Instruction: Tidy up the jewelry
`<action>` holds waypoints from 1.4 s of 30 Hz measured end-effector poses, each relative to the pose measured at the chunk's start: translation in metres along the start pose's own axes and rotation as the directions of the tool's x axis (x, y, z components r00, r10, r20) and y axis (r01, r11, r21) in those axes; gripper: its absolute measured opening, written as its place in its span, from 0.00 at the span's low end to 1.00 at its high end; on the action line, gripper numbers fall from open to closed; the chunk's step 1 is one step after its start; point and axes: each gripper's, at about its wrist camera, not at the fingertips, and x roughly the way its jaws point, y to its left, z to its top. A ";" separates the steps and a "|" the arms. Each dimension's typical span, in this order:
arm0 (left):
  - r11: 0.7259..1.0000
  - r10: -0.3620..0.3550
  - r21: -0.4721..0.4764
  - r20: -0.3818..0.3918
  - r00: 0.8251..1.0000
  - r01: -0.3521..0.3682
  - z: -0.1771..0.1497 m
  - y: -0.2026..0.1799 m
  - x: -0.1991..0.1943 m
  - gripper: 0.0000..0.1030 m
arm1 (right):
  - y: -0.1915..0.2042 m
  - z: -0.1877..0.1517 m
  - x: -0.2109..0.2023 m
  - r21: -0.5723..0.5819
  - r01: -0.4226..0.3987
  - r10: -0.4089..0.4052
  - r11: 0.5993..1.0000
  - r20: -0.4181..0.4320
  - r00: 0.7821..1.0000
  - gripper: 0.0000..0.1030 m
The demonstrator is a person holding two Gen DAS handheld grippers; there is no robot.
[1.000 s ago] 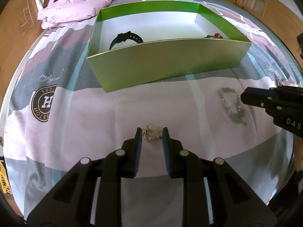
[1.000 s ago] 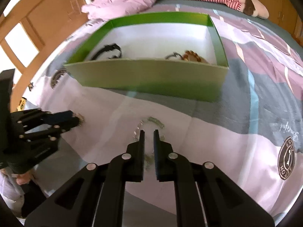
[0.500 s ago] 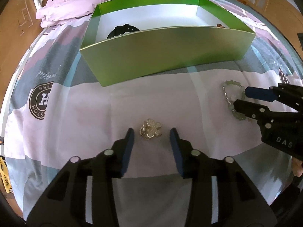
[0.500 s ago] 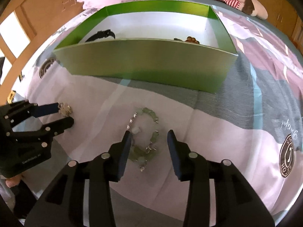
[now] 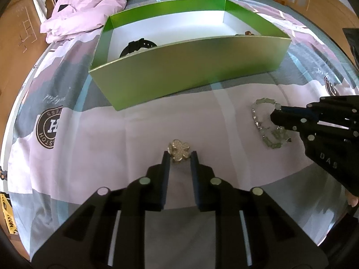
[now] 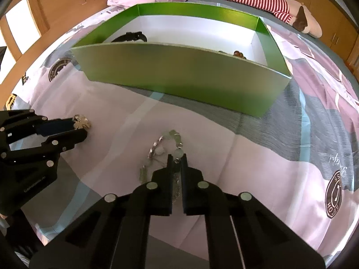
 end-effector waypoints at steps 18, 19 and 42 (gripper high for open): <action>0.998 -0.045 -0.051 0.051 0.998 0.047 0.006 0.010 -0.013 0.18 | -0.009 0.008 -0.029 0.042 -0.024 0.020 0.999 0.090 0.996 0.05; 0.997 -0.045 -0.053 0.055 0.997 0.048 0.006 0.010 -0.014 0.18 | -0.008 0.008 -0.029 0.042 -0.024 0.020 0.999 0.091 0.996 0.05; 0.997 0.002 -0.072 0.120 0.993 0.007 0.040 0.015 -0.069 0.18 | -0.006 0.018 -0.052 0.045 -0.041 0.034 0.998 0.146 0.989 0.05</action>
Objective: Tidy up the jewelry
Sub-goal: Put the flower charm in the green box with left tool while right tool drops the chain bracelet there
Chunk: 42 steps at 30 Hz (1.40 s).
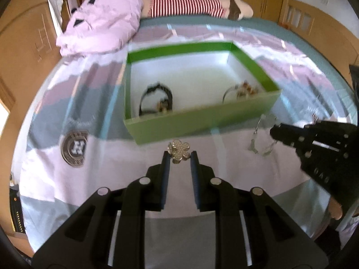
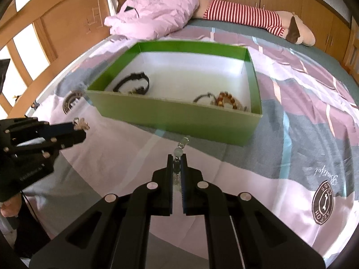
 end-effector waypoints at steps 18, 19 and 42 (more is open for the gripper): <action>0.995 -0.028 -0.096 0.005 1.000 0.028 0.085 0.030 0.027 0.18 | -0.045 0.088 -0.017 0.096 -0.031 0.015 0.995 0.162 0.987 0.05; 0.995 -0.028 -0.095 -0.010 1.000 0.027 0.085 0.030 0.034 0.18 | -0.048 0.087 -0.012 0.105 -0.026 0.010 0.994 0.148 0.989 0.05; 0.996 -0.063 -0.068 -0.083 0.995 0.057 0.088 0.015 0.071 0.18 | -0.026 0.112 0.031 0.078 -0.051 0.045 0.996 0.081 0.996 0.05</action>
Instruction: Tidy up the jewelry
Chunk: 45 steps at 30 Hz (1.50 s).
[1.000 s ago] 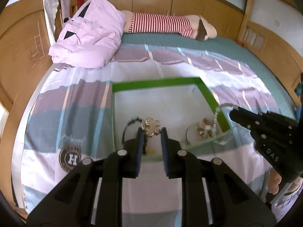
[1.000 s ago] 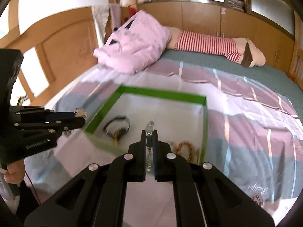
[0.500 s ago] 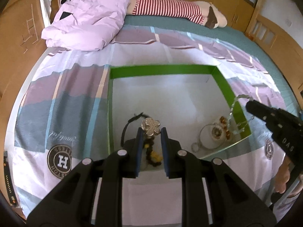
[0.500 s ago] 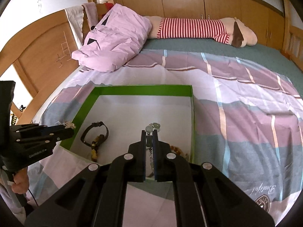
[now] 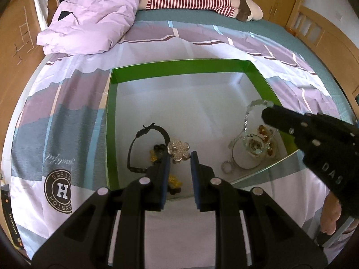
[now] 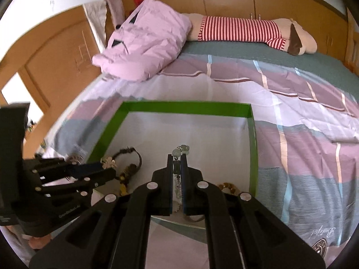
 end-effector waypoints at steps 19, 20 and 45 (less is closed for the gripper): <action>0.997 0.080 -0.028 0.047 0.996 -0.078 0.002 -0.001 -0.022 0.72 | 0.003 -0.003 -0.011 0.002 0.100 -0.100 0.995 0.007 0.995 0.66; 0.996 0.080 -0.037 0.048 0.996 -0.078 0.002 -0.001 -0.025 0.74 | 0.001 -0.003 -0.014 0.020 0.111 -0.111 0.994 0.012 0.994 0.70; 0.992 0.108 -0.064 0.027 0.994 -0.106 -0.001 0.004 -0.035 0.93 | 0.004 -0.002 -0.032 0.053 0.155 -0.155 0.986 -0.016 0.988 0.85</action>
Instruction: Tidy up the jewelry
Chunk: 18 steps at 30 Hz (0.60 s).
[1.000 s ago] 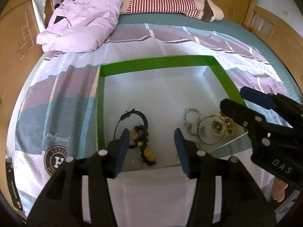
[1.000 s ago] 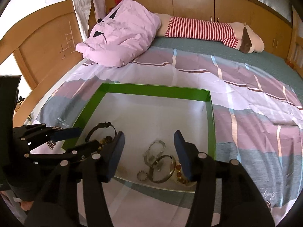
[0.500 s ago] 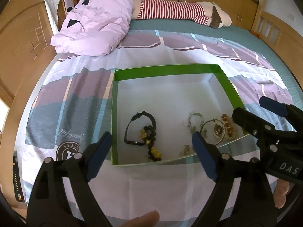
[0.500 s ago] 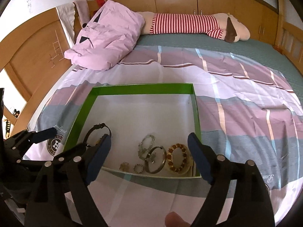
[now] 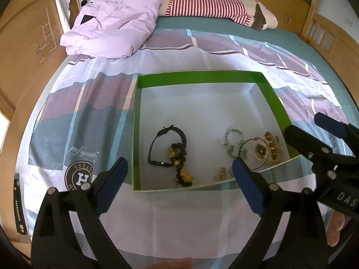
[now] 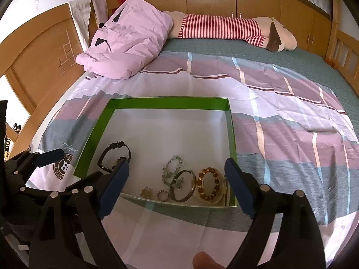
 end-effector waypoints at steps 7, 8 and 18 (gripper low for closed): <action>1.000 -0.002 0.000 -0.012 1.000 0.002 0.000 0.001 0.003 0.93 | -0.007 0.001 0.001 0.027 0.001 -0.001 1.000 -0.004 1.000 0.86; 1.000 -0.001 0.001 -0.012 1.000 0.001 0.000 0.000 0.003 0.93 | -0.008 0.002 0.001 0.028 0.000 0.000 1.000 -0.005 1.000 0.87; 1.000 -0.001 0.004 -0.017 1.000 0.001 -0.001 -0.001 0.003 0.94 | -0.007 0.002 0.002 0.024 -0.004 0.004 1.000 -0.008 1.000 0.88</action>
